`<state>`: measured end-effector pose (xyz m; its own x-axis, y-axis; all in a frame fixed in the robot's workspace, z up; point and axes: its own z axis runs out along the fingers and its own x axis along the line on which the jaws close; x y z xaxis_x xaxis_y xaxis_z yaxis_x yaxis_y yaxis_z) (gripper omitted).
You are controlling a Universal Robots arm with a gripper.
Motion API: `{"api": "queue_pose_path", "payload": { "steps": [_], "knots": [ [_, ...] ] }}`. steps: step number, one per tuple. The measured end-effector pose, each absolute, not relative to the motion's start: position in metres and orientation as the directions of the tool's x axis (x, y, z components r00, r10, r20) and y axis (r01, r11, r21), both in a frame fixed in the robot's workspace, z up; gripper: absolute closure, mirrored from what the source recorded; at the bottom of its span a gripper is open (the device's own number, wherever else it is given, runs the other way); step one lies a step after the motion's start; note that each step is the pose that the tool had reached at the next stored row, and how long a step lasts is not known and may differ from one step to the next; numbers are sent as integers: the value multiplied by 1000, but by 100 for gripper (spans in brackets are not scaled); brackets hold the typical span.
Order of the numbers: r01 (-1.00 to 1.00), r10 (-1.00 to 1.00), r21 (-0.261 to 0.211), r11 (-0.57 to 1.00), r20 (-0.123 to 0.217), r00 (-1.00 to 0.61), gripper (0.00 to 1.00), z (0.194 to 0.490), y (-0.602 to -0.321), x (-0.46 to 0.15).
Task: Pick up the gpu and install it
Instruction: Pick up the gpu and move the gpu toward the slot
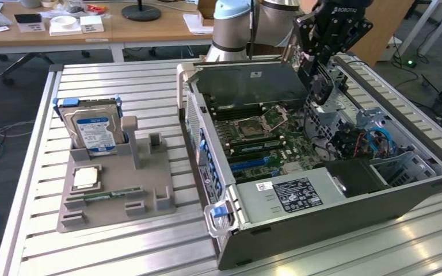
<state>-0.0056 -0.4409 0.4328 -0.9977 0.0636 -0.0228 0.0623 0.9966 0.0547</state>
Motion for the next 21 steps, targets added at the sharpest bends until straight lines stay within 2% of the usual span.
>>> {"api": "queue_pose_path", "payload": {
  "steps": [21],
  "knots": [
    [54,55,56,997,-23,-998,74,432,-441,19]
  ]
}}
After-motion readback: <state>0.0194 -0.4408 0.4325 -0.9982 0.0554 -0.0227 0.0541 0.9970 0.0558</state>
